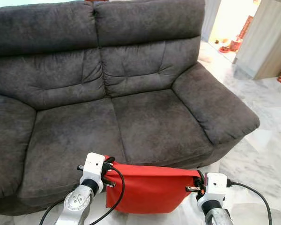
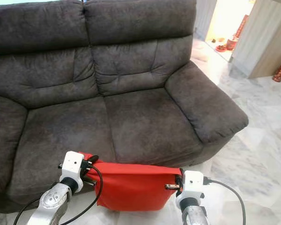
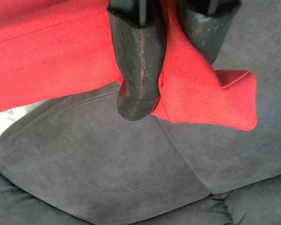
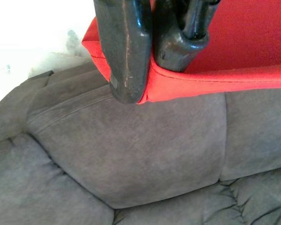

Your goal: Move the pillow to the sofa from floor

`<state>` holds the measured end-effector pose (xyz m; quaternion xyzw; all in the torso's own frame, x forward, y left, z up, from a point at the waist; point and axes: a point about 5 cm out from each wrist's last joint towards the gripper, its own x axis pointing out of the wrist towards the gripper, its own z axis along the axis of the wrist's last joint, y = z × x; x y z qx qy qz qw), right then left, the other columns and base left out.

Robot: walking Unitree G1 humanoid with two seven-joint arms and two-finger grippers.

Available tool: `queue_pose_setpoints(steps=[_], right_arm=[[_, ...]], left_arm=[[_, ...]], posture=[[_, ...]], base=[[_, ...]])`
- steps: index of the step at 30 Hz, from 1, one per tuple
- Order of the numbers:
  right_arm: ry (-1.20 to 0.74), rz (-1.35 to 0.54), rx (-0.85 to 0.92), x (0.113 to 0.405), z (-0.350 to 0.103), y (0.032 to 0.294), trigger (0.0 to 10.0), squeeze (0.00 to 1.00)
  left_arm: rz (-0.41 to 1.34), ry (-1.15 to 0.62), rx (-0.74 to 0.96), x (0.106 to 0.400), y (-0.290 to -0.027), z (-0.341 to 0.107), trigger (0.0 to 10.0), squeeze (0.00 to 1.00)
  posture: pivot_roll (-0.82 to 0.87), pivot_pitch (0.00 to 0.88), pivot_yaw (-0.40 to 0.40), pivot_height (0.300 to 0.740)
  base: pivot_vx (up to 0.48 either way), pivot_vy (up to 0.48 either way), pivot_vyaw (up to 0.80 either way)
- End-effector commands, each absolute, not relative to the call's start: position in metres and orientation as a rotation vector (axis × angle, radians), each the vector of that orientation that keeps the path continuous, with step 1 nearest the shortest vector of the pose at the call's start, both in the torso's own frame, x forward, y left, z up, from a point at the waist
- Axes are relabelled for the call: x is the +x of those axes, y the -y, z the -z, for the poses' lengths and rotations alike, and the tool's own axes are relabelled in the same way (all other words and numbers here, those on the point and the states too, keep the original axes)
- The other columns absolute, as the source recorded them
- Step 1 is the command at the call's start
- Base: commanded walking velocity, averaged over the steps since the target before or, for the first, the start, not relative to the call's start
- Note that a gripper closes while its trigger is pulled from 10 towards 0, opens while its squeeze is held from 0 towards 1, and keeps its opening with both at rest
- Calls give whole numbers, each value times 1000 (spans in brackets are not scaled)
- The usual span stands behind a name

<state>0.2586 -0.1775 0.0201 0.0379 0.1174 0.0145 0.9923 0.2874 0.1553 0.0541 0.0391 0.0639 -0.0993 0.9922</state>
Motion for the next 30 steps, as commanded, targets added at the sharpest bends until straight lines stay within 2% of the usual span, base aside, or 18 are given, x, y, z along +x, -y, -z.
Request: queue_pose_setpoints(steps=[1, 6, 30], right_arm=[[-182, 63, 75, 260, -28, 197, 10000, 0], [-180, 63, 83, 262, -28, 194, 10000, 0], [-193, 60, 76, 265, -27, 191, 10000, 0]], left_arm=[[93, -75, 94, 290, -181, -67, 10000, 0], [98, -76, 104, 290, -181, -67, 10000, 0], [79, -67, 107, 291, -186, -70, 10000, 0]], posture=[[101, 118, 26, 740], [99, 113, 28, 740], [104, 105, 25, 740]], base=[[0, 0, 0], [0, 0, 0], [0, -401, 0]])
